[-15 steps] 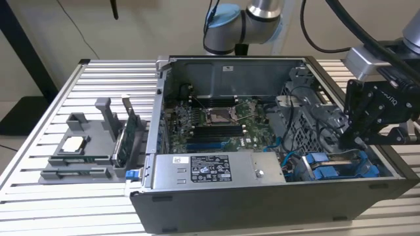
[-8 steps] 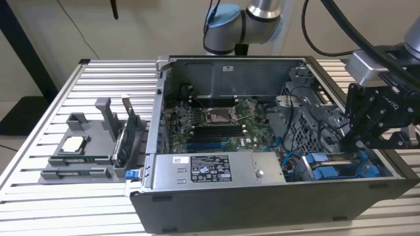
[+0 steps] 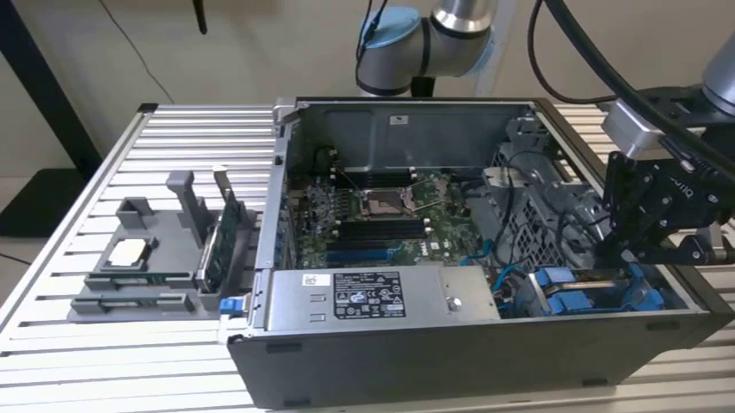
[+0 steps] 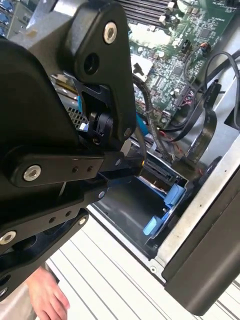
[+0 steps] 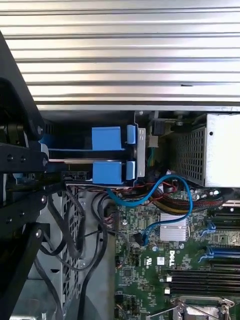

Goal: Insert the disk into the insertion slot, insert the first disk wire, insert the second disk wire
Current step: 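Insert the first disk wire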

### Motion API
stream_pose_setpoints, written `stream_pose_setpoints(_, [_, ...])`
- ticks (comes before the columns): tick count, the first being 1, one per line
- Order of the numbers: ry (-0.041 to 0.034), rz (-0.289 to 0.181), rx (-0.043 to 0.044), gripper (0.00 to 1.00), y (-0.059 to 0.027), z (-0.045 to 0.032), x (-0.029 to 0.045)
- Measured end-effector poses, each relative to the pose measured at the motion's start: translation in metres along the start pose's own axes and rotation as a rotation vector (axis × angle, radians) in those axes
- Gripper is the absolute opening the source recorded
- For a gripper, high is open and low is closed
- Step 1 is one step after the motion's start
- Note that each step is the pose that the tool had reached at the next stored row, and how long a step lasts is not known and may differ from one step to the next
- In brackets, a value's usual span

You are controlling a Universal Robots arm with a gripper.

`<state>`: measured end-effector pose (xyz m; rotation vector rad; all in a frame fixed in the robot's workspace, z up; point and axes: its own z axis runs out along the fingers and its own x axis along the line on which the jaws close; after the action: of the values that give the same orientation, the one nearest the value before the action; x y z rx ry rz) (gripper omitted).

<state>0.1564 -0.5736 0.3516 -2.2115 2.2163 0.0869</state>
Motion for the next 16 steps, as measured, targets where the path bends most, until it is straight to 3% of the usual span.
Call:
stream_pose_setpoints(7, [0.0005,-0.006,-0.0003,0.19,-0.0092,0.0051,-0.0011])
stream_pose_setpoints(16, [0.0003,-0.016,-0.0007,0.19,-0.0103,0.0083,-0.0015])
